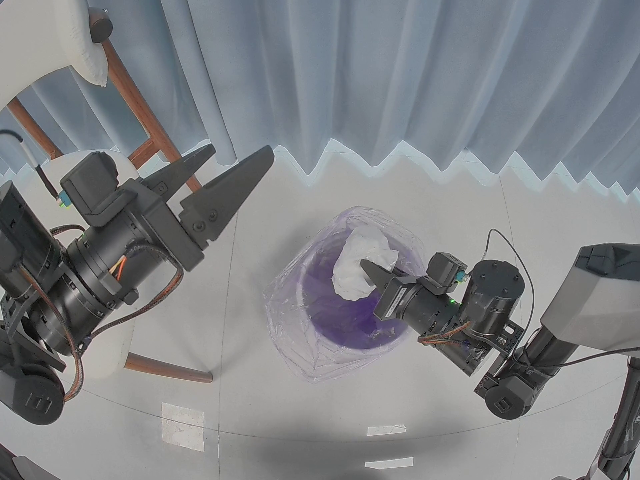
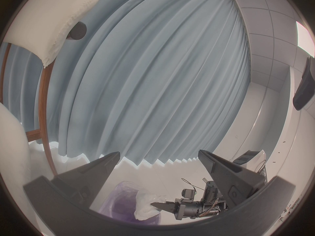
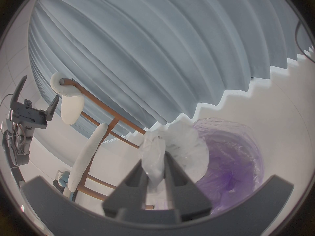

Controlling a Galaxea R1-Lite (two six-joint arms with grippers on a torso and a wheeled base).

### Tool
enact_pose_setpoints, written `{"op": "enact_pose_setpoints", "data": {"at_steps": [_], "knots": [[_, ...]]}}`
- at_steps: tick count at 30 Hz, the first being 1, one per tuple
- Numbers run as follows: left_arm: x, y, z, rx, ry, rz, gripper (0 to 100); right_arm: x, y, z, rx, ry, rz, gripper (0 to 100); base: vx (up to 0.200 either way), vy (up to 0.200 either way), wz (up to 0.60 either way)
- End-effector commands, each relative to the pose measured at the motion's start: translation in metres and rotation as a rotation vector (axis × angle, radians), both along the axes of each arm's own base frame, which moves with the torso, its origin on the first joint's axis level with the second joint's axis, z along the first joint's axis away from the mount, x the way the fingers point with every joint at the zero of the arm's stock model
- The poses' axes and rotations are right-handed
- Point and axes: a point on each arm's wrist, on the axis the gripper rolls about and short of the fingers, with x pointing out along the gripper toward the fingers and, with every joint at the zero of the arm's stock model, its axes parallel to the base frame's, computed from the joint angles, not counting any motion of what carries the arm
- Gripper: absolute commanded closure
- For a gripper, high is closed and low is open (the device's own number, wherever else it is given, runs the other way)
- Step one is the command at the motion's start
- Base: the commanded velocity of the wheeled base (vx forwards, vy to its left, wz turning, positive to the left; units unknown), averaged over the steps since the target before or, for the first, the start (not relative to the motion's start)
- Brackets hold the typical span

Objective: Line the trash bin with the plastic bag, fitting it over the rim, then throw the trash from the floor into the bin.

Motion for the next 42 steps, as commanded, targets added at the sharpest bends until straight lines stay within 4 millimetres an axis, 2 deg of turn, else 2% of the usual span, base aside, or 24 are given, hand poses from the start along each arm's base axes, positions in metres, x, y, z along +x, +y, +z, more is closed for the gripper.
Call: {"op": "enact_pose_setpoints", "data": {"at_steps": [1,7,26,29,31,32,33,35,36,37,39,41,42], "knots": [[0.001,0.001,-0.001,0.003,0.002,0.006,0,0.000,-0.001,0.000,0.003,0.000,-0.001,0,0.000,0.000,0.00],[0.001,0.001,-0.002,0.004,0.005,0.007,0,0.000,-0.001,0.005,0.037,-0.038,0.001,0,0.000,0.000,0.00],[0.001,0.001,-0.003,0.008,0.010,0.006,0,0.000,0.000,0.002,0.034,-0.036,0.003,0,0.000,0.000,0.00],[0.000,0.003,0.001,0.000,-0.004,0.012,0,-0.003,-0.003,0.015,0.054,-0.067,-0.001,0,0.000,0.000,0.00],[-0.004,0.006,0.008,-0.010,-0.029,0.018,0,-0.014,-0.013,0.052,0.105,-0.140,-0.004,0,0.000,0.000,0.00],[-0.011,0.010,0.015,-0.022,-0.058,0.022,0,-0.023,-0.024,0.072,0.125,-0.169,-0.015,0,0.000,0.000,0.00],[-0.015,0.014,0.019,-0.025,-0.080,0.031,0,-0.027,-0.035,0.084,0.128,-0.180,-0.034,0,0.000,0.000,0.00],[-0.022,0.026,0.028,-0.021,-0.108,0.107,0,-0.040,-0.069,0.111,0.109,-0.187,-0.100,0,0.000,0.000,0.00],[-0.023,0.032,0.030,-0.016,-0.109,0.148,0,-0.045,-0.078,0.117,0.096,-0.184,-0.119,0,0.000,0.000,0.00],[-0.025,0.048,0.034,0.002,-0.112,0.257,0,-0.059,-0.104,0.125,0.052,-0.157,-0.173,0,0.000,0.000,0.00],[-0.030,0.066,0.037,0.014,-0.103,0.351,0,-0.080,-0.131,0.129,-0.008,-0.132,-0.230,0,0.000,0.000,0.00],[-0.043,0.084,0.039,0.019,-0.092,0.429,0,-0.115,-0.156,0.128,-0.070,-0.118,-0.261,0,0.000,0.000,0.00],[-0.045,0.086,0.039,0.020,-0.089,0.438,0,-0.119,-0.158,0.128,-0.076,-0.118,-0.264,0,0.000,0.000,0.00]]}}
